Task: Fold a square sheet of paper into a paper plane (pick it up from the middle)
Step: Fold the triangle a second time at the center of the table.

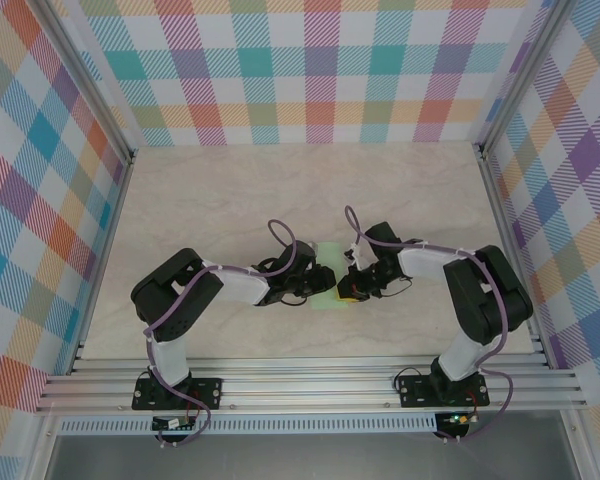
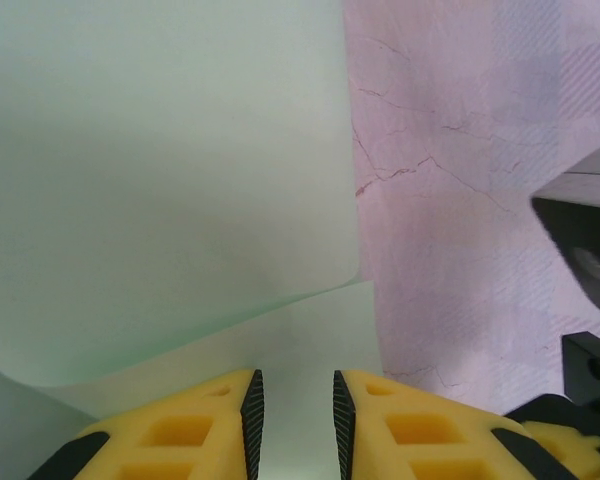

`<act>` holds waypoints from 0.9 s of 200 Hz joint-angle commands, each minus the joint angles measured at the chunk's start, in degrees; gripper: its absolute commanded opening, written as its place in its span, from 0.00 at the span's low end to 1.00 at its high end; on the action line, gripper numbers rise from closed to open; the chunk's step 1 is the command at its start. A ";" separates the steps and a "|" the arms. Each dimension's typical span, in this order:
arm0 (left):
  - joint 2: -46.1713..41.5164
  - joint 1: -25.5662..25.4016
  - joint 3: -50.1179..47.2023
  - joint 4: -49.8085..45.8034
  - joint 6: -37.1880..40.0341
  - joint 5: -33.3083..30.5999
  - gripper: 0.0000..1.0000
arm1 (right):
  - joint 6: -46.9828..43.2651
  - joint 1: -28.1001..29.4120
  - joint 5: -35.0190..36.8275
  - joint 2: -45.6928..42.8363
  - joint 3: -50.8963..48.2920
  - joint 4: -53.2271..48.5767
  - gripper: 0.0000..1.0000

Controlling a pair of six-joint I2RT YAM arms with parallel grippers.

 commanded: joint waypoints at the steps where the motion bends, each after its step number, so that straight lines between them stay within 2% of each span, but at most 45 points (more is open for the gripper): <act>1: 1.28 -0.73 0.58 -0.48 -0.26 -1.08 0.28 | 0.53 0.19 -0.15 1.40 0.69 1.17 0.06; 93: 1.02 -0.75 0.44 -0.97 -0.04 -1.36 0.28 | -0.84 0.14 9.48 3.60 1.33 -2.73 0.06; 180: 0.71 -0.71 -0.21 -2.01 -0.30 -3.11 0.27 | 4.32 -0.78 9.46 2.00 -2.74 -5.11 0.06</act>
